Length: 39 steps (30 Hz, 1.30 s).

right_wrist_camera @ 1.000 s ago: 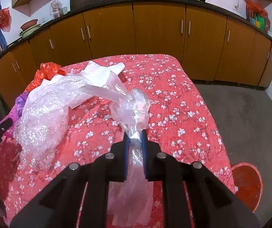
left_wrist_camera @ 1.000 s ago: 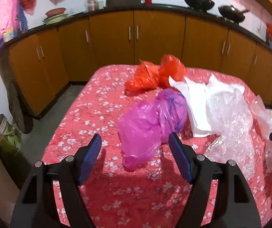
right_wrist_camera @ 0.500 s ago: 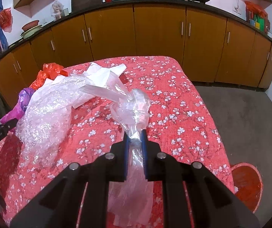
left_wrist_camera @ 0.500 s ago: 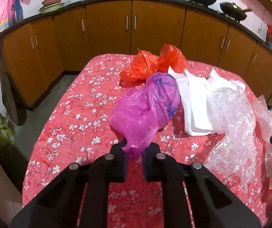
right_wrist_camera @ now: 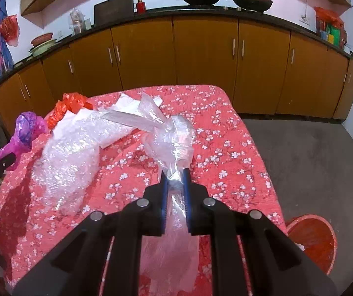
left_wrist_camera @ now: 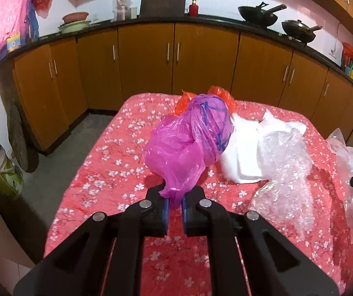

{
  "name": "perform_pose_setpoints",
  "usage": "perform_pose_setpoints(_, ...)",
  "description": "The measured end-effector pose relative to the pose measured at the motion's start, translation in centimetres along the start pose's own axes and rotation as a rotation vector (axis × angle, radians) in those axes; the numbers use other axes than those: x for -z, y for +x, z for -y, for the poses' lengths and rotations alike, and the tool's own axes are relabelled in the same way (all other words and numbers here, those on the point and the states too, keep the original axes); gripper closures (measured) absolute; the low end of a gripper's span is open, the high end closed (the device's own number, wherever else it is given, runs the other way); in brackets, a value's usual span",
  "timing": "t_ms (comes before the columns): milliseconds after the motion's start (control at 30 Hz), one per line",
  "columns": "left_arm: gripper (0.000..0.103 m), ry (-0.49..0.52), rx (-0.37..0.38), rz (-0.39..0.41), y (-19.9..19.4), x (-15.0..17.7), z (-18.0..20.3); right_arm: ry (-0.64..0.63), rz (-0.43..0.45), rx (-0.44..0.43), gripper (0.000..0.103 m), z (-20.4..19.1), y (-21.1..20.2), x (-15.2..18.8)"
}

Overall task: Collect trash
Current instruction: 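Carry the clear bag and pink bag over the orange basket with both grippers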

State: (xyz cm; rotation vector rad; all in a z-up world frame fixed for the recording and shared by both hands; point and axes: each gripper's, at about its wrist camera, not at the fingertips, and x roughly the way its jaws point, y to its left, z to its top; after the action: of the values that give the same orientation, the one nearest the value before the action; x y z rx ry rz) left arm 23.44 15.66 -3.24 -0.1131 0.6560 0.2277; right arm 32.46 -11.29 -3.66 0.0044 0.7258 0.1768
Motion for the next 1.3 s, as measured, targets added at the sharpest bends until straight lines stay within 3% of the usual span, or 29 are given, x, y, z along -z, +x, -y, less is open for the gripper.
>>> perform_pose_setpoints(233,0.095,0.011,0.008,0.052,-2.6,-0.7,0.7,0.003,0.037,-0.015,0.090,0.0,-2.4,0.0)
perform_pose_setpoints(600,0.095,0.073,0.089,0.126,-6.7,-1.4,5.3,0.023,0.108,-0.014,0.090,1.9,-6.8,-0.5)
perform_pose_setpoints(967,0.095,0.142,0.190,0.155,-8.9,-1.0,11.8,0.081,0.164,0.036,0.090,6.7,-10.2,-0.1)
perform_pose_setpoints(1300,0.095,0.214,0.320,0.135,-9.6,0.6,18.8,0.140,0.188,0.109,0.090,12.5,-12.0,1.3)
